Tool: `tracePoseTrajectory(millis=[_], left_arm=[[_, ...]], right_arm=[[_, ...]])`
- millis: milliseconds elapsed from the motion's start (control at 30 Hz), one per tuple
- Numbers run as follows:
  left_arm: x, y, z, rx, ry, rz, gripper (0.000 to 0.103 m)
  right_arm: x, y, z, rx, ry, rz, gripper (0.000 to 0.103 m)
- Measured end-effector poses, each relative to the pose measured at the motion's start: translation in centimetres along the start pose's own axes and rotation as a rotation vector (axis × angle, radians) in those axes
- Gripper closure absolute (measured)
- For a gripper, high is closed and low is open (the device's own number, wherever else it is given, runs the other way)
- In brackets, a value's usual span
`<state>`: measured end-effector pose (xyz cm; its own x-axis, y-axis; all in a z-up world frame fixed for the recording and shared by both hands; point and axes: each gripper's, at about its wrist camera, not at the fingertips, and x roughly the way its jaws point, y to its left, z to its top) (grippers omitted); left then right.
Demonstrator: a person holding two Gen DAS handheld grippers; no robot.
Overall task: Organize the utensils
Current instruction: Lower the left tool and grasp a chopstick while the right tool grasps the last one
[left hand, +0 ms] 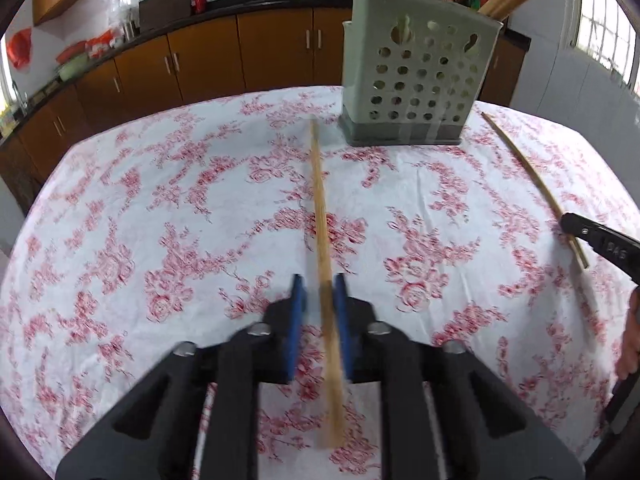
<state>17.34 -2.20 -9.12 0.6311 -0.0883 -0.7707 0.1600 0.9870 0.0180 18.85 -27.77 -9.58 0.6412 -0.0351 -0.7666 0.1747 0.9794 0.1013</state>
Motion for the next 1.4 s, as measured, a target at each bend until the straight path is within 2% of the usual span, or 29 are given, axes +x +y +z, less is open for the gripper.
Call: tracePoseTrajectory(millis=[200,333,633,1400], left_arm=[[1.4,3.5,1.9,-0.095,0.010,0.055,0.095],[2.0,4.9,2.4,-0.123,0.006,0.055,0.095],[1.9,5.1,2.3,-0.132,-0.012,0.040,0.094],[1.9,5.2,2.3,-0.132,-0.011,0.040,0.093]], right_arm=[[-0.1,1.5,0.0,-0.051,-0.005,0.042,0.095],[0.3,2.2,0.2,-0.082,-0.006,0.043,0.095],[1.4,2.4,0.8,-0.081,0.000,0.046,0.095],[1.0,2.2,0.5,-0.072,0.003,0.054,0.095]])
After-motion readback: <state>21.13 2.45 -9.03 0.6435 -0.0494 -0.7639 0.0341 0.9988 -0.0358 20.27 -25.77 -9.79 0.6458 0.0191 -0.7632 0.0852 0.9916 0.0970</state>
